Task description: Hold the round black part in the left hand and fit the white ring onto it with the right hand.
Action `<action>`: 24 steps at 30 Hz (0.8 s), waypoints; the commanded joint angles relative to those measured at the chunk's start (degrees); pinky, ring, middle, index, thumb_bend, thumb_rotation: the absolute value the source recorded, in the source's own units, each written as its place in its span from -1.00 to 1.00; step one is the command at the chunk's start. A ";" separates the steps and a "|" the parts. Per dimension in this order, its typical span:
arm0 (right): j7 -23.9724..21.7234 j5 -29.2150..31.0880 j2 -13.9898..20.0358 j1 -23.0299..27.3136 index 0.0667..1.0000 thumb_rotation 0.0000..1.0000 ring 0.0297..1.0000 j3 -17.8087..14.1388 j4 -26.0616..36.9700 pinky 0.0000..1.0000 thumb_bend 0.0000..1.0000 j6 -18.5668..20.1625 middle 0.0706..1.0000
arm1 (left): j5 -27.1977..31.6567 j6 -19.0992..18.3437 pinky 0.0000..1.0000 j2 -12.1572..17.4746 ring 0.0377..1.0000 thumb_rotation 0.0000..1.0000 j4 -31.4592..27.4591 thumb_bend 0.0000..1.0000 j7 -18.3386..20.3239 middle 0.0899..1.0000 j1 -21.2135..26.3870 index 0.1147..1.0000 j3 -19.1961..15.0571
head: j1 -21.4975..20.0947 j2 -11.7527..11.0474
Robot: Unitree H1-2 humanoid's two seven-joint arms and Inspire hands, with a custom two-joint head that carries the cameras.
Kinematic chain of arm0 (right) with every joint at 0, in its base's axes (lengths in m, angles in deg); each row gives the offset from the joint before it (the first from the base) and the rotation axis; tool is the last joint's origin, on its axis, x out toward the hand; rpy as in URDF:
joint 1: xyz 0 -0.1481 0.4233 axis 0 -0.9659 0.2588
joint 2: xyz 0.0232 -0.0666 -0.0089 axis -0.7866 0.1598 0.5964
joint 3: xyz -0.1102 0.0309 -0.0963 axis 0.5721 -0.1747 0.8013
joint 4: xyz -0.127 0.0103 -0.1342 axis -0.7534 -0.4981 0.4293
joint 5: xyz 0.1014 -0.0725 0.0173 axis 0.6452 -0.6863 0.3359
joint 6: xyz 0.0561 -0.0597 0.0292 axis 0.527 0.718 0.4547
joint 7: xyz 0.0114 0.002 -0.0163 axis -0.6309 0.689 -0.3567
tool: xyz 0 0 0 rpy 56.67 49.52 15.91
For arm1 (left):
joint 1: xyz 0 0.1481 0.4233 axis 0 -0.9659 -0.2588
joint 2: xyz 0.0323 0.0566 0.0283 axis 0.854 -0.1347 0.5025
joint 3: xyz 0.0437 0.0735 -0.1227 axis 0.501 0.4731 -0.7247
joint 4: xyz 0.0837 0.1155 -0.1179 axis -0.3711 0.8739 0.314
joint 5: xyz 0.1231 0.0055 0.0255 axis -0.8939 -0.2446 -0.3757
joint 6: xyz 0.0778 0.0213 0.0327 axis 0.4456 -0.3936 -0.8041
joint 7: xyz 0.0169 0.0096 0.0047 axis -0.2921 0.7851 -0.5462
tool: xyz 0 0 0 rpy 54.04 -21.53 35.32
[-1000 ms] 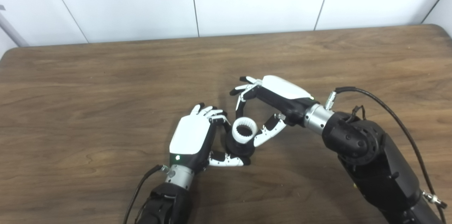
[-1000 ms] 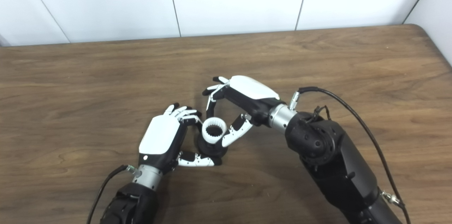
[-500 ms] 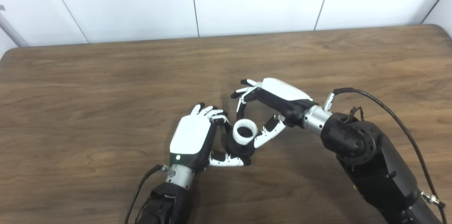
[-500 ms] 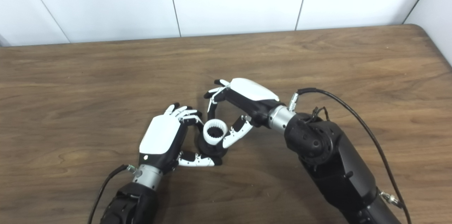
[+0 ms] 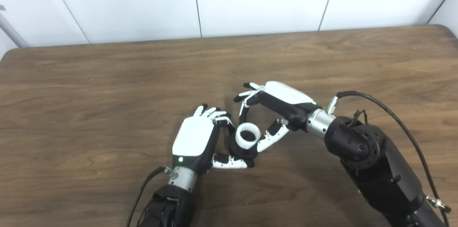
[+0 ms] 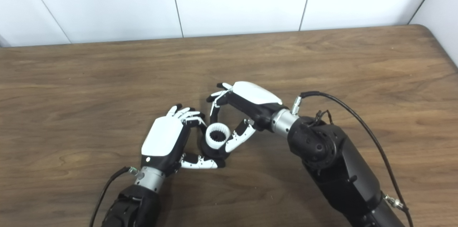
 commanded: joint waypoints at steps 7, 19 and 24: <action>0.16 -0.85 -0.08 1.23 -0.11 -0.72 0.99 0.56 1.35 1.00 0.04 -0.72 0.70 | -0.73 0.09 0.94 -0.24 0.73 -0.91 0.93 0.04 2.48 0.52 -0.11 -0.16 1.17 | 0.03 0.00; 0.09 -1.43 -0.02 1.13 -0.11 -0.72 0.99 0.73 1.25 1.00 0.04 -0.60 0.70 | -0.80 -0.17 0.93 -0.44 0.73 -0.91 0.74 0.04 2.76 0.52 -0.16 -0.16 1.35 | 0.03 0.08; -0.07 -1.60 -0.08 1.06 -0.11 -0.72 1.00 0.79 1.15 1.00 0.04 -0.22 0.71 | -0.70 -0.30 0.95 -0.48 0.73 -0.91 0.63 0.04 3.00 0.52 -0.16 -0.16 1.33 | 0.09 0.11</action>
